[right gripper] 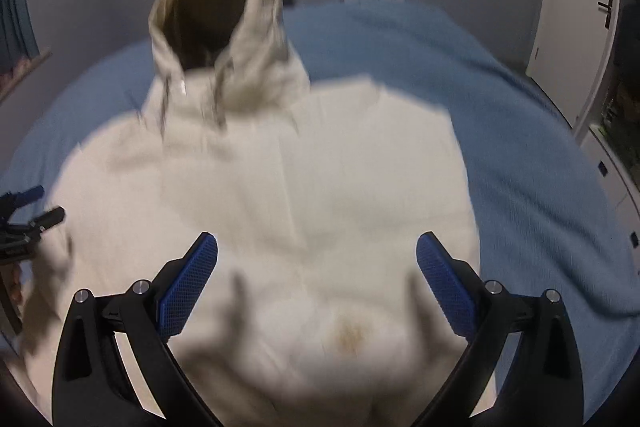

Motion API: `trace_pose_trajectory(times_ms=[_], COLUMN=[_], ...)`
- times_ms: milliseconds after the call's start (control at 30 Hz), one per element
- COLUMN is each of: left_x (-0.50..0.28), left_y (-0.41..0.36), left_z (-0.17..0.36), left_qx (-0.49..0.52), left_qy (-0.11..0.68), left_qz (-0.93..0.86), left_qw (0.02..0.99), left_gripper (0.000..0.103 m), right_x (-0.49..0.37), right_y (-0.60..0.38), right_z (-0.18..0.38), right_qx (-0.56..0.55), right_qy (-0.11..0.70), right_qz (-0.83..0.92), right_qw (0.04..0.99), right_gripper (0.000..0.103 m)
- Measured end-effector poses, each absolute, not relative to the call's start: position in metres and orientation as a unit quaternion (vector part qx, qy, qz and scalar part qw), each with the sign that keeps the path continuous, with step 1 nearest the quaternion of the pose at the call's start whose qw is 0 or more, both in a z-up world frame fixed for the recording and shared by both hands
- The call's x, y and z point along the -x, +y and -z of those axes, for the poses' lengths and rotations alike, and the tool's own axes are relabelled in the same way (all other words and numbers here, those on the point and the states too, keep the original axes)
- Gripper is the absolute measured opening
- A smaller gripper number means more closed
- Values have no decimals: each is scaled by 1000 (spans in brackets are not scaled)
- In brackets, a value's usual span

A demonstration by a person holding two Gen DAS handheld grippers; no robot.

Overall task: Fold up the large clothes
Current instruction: 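Move both open tools over the jacket toward the hood, then grasp the hood rim with both tools and lift it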

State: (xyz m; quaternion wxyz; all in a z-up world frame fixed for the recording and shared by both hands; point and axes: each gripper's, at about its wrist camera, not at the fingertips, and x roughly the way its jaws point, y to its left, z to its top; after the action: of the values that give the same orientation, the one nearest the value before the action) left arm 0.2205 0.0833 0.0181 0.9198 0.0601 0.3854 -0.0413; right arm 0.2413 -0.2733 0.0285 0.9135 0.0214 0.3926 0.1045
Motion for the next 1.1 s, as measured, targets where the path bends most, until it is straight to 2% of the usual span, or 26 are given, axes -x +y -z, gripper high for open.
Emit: trace_pose_trajectory(times_ms=[200,300,467,633,667,700,733,800,867,967,1067,1100], left_x=[-299,-333,-392,-424,-427,-431,-433,-441,-448,-446,-442,-441], left_y=[76,72,81,81,81,80,80,78,76,72,71,72], left_z=[-45,-59,-79,-81,-81,-80,-78,-78,-83,-89,-84,-82], left_qx=[-67,-78,-8,26,26,26,26,23,3,-12,-24,-29], left_qy=[398,377,370,380,379,381,386,393,387,367,353,354], left_qz=[58,34,20,-1,-4,-9,-10,-7,-7,1,-7,-12], left_qw=[913,922,929,925,925,924,922,919,922,930,935,935], left_gripper=[97,97,97,97,97,97,97,96,96,96,87,79], right_x=[-329,-371,-426,-461,-468,-474,-475,-467,-451,-413,-377,-365], right_y=[-225,-203,-179,-166,-165,-167,-170,-177,-179,-185,-203,-210], right_z=[-60,-76,-84,-82,-81,-78,-75,-72,-74,-79,-75,-73], right_qx=[38,34,14,36,34,28,17,3,8,33,50,56], right_qy=[367,341,329,328,331,340,348,337,317,269,242,236], right_qz=[-111,-119,-98,-76,-75,-75,-89,-108,-125,-150,-159,-160], right_qw=[923,932,939,941,940,937,933,935,940,951,956,957], right_gripper=[96,96,94,70,59,38,27,12,7,5,4,3])
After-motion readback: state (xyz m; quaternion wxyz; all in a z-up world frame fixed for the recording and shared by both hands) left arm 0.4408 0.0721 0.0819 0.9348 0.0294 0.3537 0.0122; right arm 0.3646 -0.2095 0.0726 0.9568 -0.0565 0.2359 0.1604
